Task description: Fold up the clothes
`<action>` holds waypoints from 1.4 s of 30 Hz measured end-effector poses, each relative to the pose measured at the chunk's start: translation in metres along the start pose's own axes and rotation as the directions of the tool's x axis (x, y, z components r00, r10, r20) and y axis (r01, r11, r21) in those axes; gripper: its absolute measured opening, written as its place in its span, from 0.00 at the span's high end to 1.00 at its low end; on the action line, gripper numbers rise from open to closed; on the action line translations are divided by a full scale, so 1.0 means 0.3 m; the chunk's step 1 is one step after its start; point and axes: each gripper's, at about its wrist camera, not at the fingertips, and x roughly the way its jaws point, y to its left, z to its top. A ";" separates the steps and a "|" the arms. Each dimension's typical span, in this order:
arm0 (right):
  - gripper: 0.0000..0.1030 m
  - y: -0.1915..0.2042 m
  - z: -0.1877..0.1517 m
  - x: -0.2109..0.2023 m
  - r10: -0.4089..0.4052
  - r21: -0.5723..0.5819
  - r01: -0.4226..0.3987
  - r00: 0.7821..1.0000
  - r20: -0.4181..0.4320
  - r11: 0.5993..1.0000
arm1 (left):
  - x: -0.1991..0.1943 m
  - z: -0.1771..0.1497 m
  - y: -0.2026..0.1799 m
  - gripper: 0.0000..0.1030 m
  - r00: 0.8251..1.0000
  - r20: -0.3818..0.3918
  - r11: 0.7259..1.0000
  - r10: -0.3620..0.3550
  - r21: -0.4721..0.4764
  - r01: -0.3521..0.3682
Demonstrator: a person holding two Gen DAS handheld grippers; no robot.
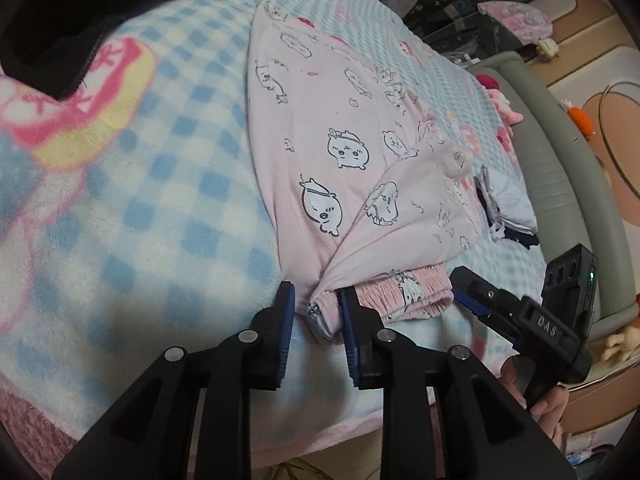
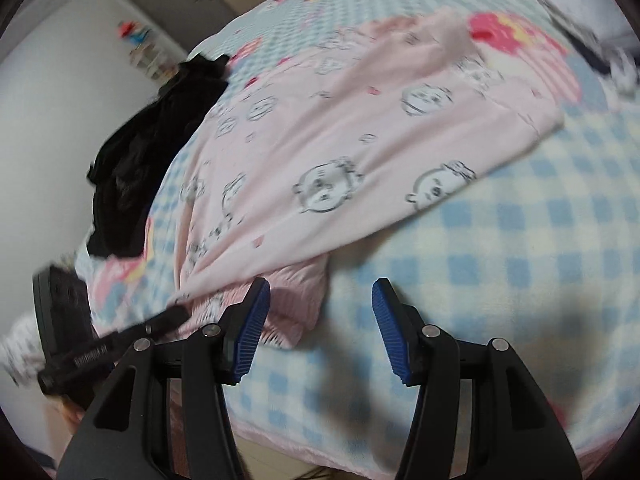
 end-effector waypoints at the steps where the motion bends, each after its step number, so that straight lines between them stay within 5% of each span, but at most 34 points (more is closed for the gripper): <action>1: 0.47 -0.005 0.006 0.013 0.009 0.003 -0.009 1.000 -0.013 1.000 | 0.003 0.000 -0.002 0.74 1.000 0.000 1.000 0.014 0.001 -0.014; 8: 0.45 0.034 0.018 0.113 0.011 -0.060 -0.016 0.996 -0.083 0.998 | 0.067 0.007 -0.029 0.60 0.997 -0.044 0.997 0.066 0.035 -0.065; 14: 0.72 0.092 0.008 0.096 -0.024 -0.146 0.017 0.999 -0.043 0.989 | 0.049 0.005 -0.026 0.73 0.999 -0.033 0.999 0.017 0.036 -0.016; 16: 0.73 0.086 0.007 0.079 -0.001 -0.134 -0.004 1.000 -0.031 0.991 | 0.054 0.004 -0.007 0.73 0.999 -0.042 1.000 -0.008 0.017 0.009; 20: 0.56 0.038 0.020 0.142 0.000 -0.081 -0.007 0.996 -0.086 0.997 | 0.081 0.006 0.026 0.68 0.997 -0.060 0.999 -0.039 -0.022 0.037; 22: 0.57 0.031 0.022 0.161 0.001 -0.089 -0.009 0.996 -0.089 0.996 | 0.078 0.007 0.011 0.71 0.998 -0.058 1.000 -0.026 -0.016 0.025; 23: 0.65 0.034 0.023 0.159 0.000 -0.096 -0.008 0.996 -0.085 0.995 | 0.073 0.007 -0.001 0.75 0.998 -0.056 1.000 -0.021 -0.005 0.021; 27: 0.84 0.078 0.020 0.077 -0.013 -0.134 0.008 0.999 -0.036 0.991 | 0.037 0.017 -0.038 0.81 0.998 -0.057 0.999 -0.028 0.024 0.029; 42: 0.89 0.068 -0.088 -0.134 0.015 -0.100 -0.011 0.999 0.044 0.995 | -0.053 -0.066 -0.112 0.83 0.995 -0.094 0.987 -0.016 0.157 0.031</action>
